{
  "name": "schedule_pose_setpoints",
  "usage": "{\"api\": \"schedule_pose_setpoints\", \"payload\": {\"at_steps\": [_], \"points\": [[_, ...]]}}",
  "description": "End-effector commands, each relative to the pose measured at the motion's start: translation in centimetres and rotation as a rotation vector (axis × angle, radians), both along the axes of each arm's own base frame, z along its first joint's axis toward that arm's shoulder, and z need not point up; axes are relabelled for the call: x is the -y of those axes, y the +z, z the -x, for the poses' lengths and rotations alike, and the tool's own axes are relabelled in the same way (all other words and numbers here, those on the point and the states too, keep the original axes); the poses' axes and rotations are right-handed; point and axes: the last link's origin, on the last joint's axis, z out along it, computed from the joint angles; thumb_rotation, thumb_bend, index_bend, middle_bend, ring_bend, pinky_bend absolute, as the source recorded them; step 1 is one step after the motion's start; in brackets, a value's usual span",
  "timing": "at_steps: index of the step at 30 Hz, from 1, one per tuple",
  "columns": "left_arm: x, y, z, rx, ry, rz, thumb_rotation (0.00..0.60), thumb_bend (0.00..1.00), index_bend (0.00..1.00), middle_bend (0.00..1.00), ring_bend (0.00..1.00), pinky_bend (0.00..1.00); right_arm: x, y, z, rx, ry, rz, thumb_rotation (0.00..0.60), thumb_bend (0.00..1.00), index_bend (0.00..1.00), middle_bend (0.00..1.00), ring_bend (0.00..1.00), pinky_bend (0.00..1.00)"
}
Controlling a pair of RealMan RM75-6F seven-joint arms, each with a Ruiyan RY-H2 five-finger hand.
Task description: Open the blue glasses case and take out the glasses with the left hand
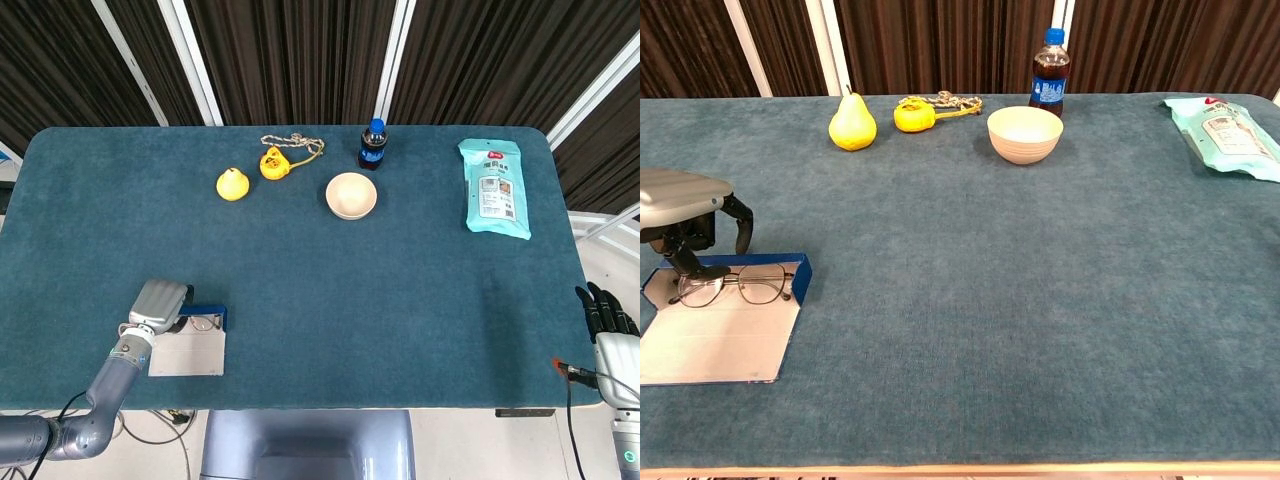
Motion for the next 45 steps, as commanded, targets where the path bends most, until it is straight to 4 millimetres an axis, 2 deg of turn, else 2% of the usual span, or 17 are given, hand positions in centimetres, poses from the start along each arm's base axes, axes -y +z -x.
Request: {"api": "schedule_pose_setpoints", "payload": {"at_steps": [1,6,11,18,27,36,45], "points": [[0.0,-0.1,0.0,0.002,0.001,-0.001,0.600,0.32,0.47,1.00,0.93,1.00,0.0,0.0,0.0,0.000,-0.001,-0.001,0.600,0.16,0.00,0.00,0.00,0.21],[0.0,-0.4,-0.1,0.004,0.002,0.003,0.600,0.33,0.49,1.00,0.93,1.00,0.0,0.0,0.0,0.001,-0.001,-0.001,0.600,0.16,0.00,0.00,0.00,0.21],[0.1,-0.6,-0.1,0.006,0.004,0.009,0.600,0.41,0.55,1.00,0.93,1.00,0.0,0.0,0.0,0.002,-0.002,-0.001,0.600,0.16,0.00,0.00,0.00,0.21],[-0.2,-0.5,-0.1,0.013,0.008,-0.007,0.600,0.42,0.57,1.00,0.93,1.00,0.0,0.0,0.0,0.003,-0.003,-0.001,0.600,0.16,0.00,0.00,0.00,0.21],[-2.3,-0.1,-1.2,0.044,-0.011,-0.083,0.600,0.42,0.57,1.00,0.93,1.00,0.0,0.0,0.0,0.006,-0.007,-0.004,0.600,0.16,0.00,0.00,0.00,0.21],[-5.2,-1.2,-2.9,0.061,-0.091,-0.190,0.600,0.42,0.57,1.00,0.93,1.00,0.0,0.0,0.0,0.009,-0.012,-0.003,0.600,0.16,0.00,0.00,0.00,0.21],[-5.7,-2.7,-2.4,0.060,-0.214,-0.323,0.600,0.42,0.57,1.00,0.93,1.00,0.0,0.0,0.0,0.024,-0.018,-0.006,0.600,0.16,0.00,0.00,0.00,0.21]]}}
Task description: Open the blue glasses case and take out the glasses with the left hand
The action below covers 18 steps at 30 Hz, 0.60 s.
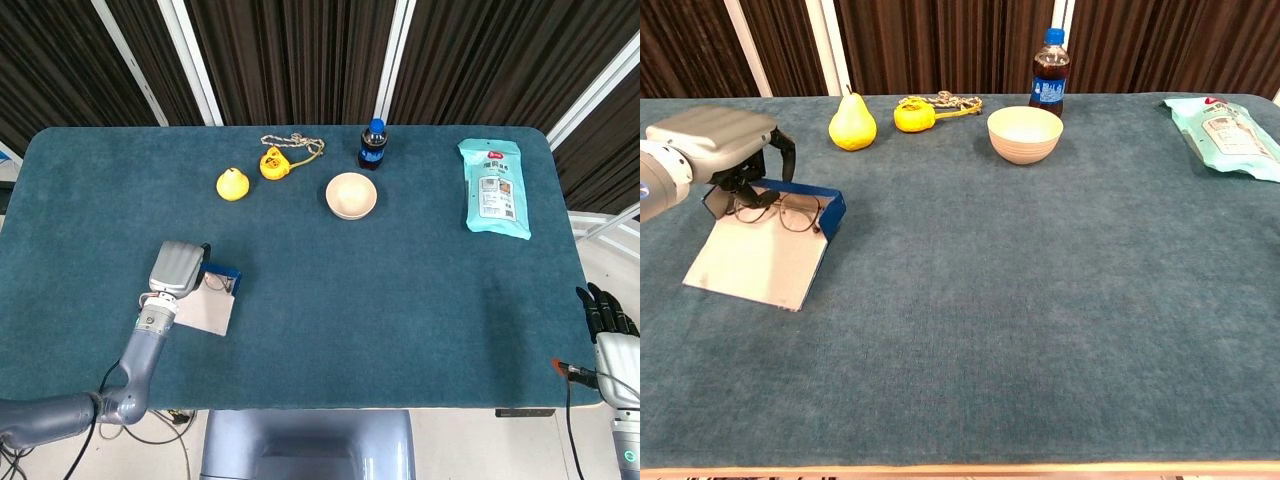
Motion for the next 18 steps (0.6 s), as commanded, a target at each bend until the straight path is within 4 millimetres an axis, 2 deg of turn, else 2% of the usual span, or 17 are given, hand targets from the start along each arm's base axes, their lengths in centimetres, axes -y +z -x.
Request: {"api": "schedule_pose_setpoints", "payload": {"at_steps": [1,18], "points": [[0.1,-0.8,0.4,0.031,-0.029,-0.071,0.600,0.42,0.57,1.00,0.93,1.00,0.0,0.0,0.0,0.006,-0.003,-0.002,0.600,0.16,0.00,0.00,0.00,0.21],[0.0,-2.4,1.1,0.014,-0.159,-0.164,0.600,0.42,0.57,1.00,0.93,1.00,0.0,0.0,-0.1,0.013,-0.005,0.001,0.600,0.16,0.00,0.00,0.00,0.21]]}}
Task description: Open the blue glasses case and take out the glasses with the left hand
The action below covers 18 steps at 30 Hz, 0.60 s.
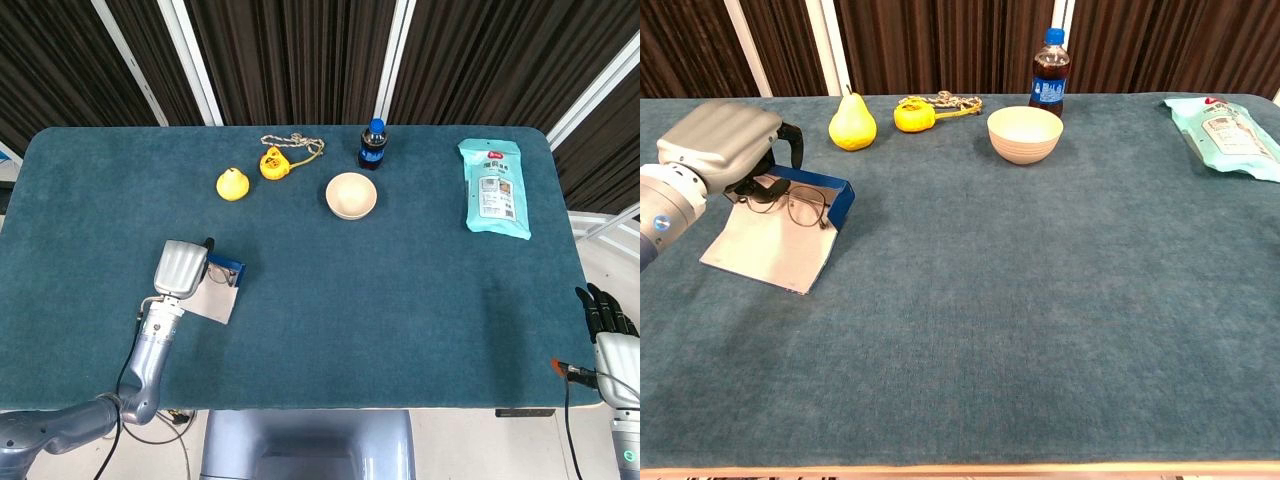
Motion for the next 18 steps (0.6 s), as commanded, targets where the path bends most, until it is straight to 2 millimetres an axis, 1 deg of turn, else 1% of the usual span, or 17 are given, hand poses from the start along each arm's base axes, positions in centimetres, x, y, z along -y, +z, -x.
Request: {"api": "schedule_pose_setpoints", "payload": {"at_steps": [1,7,15,18], "points": [[0.00,0.01,-0.03,0.004,-0.014,-0.012,0.600,0.42,0.57,1.00,0.93,1.00,0.01,0.00,-0.01,0.001,0.001,0.000,0.600,0.16,0.00,0.00,0.00,0.21],[-0.05,-0.13,-0.05,0.029,0.000,-0.008,0.600,0.42,0.57,1.00,0.93,1.00,0.01,-0.01,-0.01,0.001,0.001,0.000,0.600,0.16,0.00,0.00,0.00,0.21],[-0.07,-0.26,0.17,0.021,0.015,0.001,0.600,0.42,0.57,1.00,0.93,1.00,0.01,-0.02,-0.01,0.000,0.000,0.000,0.600,0.16,0.00,0.00,0.00,0.21],[-0.20,-0.37,0.22,0.019,0.032,0.007,0.600,0.42,0.55,1.00,0.93,1.00,0.00,-0.01,0.00,0.000,-0.001,0.000,0.600,0.16,0.00,0.00,0.00,0.21]]}}
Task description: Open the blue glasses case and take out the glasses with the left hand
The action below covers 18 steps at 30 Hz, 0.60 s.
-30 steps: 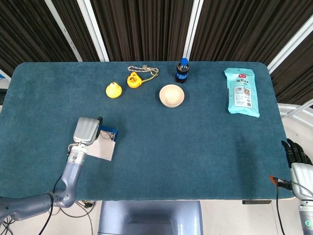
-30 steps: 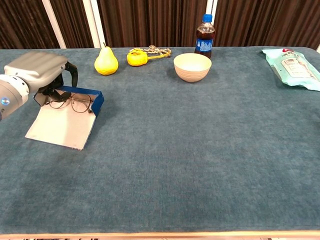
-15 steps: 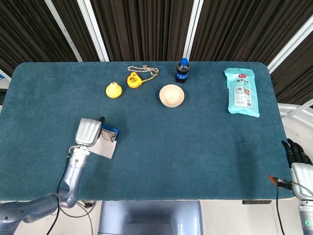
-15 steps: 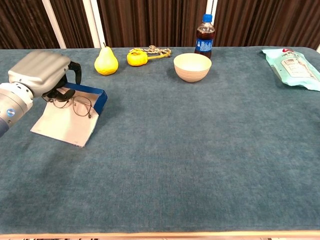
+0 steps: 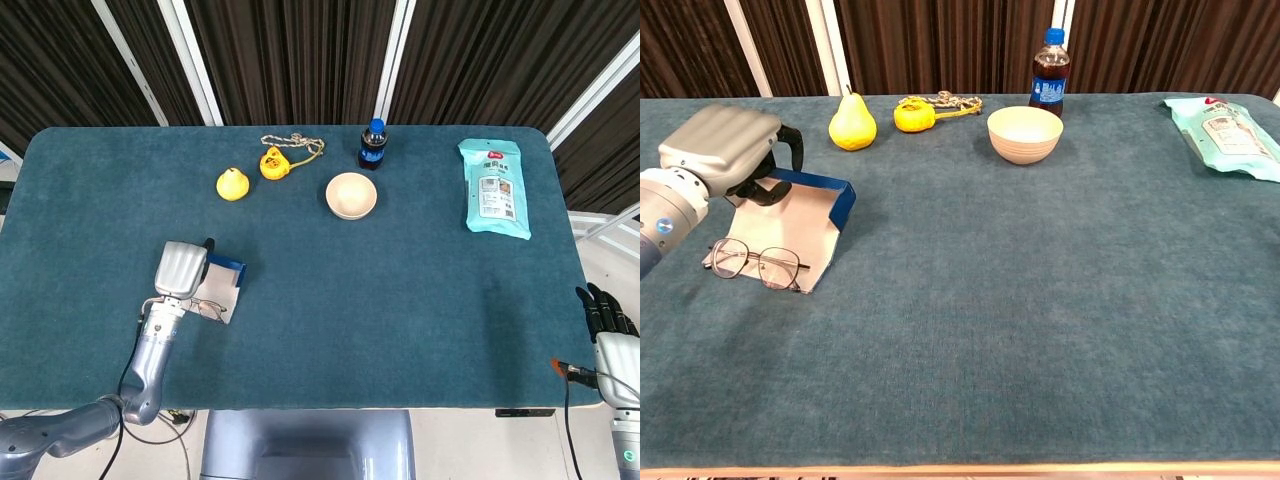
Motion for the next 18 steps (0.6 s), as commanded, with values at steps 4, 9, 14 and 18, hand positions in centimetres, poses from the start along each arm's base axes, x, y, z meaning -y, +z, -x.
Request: {"api": "schedule_pose_setpoints", "payload": {"at_steps": [4,9,14,18], "points": [[-0.3,-0.3,0.3,-0.036,0.052,0.022,0.600,0.28,0.34,1.00,0.93,1.00,0.0,0.0,0.0,-0.001,-0.001,0.001,0.600,0.16,0.00,0.00,0.00,0.21],[-0.2,-0.1,0.0,-0.014,0.089,0.027,0.600,0.20,0.26,1.00,0.92,1.00,0.0,0.0,0.0,0.000,-0.001,0.001,0.600,0.16,0.00,0.00,0.00,0.21],[0.2,0.7,0.1,-0.012,0.100,0.044,0.600,0.20,0.30,1.00,0.93,1.00,0.0,0.1,0.0,-0.006,0.002,0.003,0.600,0.16,0.00,0.00,0.00,0.21],[1.8,1.6,0.5,0.009,0.126,0.128,0.600,0.20,0.35,1.00,0.93,1.00,0.0,0.2,0.1,-0.019,0.008,0.009,0.600,0.16,0.00,0.00,0.00,0.21]]}}
